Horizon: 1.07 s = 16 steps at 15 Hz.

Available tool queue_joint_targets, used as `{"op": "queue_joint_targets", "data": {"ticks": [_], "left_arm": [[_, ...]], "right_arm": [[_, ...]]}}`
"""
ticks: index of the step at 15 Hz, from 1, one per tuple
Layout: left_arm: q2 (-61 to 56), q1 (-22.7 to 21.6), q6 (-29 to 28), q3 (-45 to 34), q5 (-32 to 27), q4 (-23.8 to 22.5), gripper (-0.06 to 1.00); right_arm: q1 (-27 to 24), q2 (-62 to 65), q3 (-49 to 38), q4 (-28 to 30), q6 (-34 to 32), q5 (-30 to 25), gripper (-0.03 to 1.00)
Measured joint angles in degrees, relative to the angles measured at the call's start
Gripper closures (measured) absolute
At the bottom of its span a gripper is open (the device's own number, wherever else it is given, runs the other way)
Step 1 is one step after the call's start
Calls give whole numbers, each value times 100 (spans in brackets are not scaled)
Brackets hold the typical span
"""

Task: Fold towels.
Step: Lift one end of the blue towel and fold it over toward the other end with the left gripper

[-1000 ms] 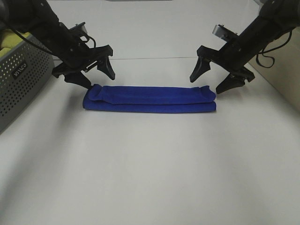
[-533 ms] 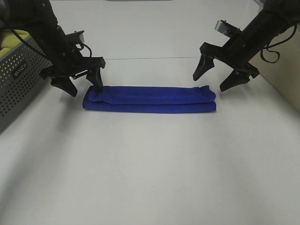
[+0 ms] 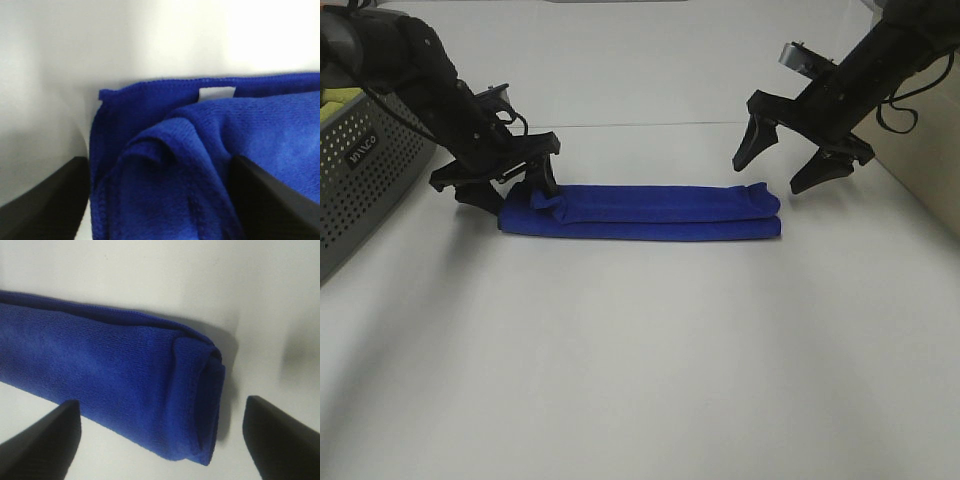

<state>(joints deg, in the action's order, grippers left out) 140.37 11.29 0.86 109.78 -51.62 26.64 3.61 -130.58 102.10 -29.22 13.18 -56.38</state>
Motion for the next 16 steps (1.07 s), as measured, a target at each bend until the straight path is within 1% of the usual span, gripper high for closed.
{"op": "queue_joint_targets", "data": {"ticks": [1,2,3,4,5,6,7,9,10,11,13,14,15,16], "left_arm": [[17,11,17,0,57,52,26],[46,11,17,0,57,69,34],[80,11,17,0,57,80,47],[86,11,17,0,57,74,55],[103,11,17,0,80,63,77],[103,11,17,0,80,57,82],[97,11,17,0,86,34,83],[29,11,17,0,46,-172,83],[-29,-29,6,40,-97,-487,83],[-189,-97,-115,183,-361,-1152,83],[-476,-132,-332,464,-842,-2028,83],[-550,-138,-372,751,-1140,-2131,83],[-573,-132,-401,1037,-1432,-2028,83],[-573,-80,-413,1283,-1633,-1770,83]], "right_arm": [[0,0,0,0,0,0,14],[0,0,0,0,0,11,14],[0,0,0,0,0,23,14],[0,0,0,0,0,52,14],[0,0,0,0,0,57,14],[0,0,0,0,0,57,14],[0,0,0,0,0,57,14],[0,0,0,0,0,69,14],[0,0,0,0,0,86,14],[0,0,0,0,0,86,14],[0,0,0,0,0,103,14],[0,0,0,-17,0,115,14],[0,0,0,-17,-6,120,14],[0,0,0,-23,-6,120,14]]}}
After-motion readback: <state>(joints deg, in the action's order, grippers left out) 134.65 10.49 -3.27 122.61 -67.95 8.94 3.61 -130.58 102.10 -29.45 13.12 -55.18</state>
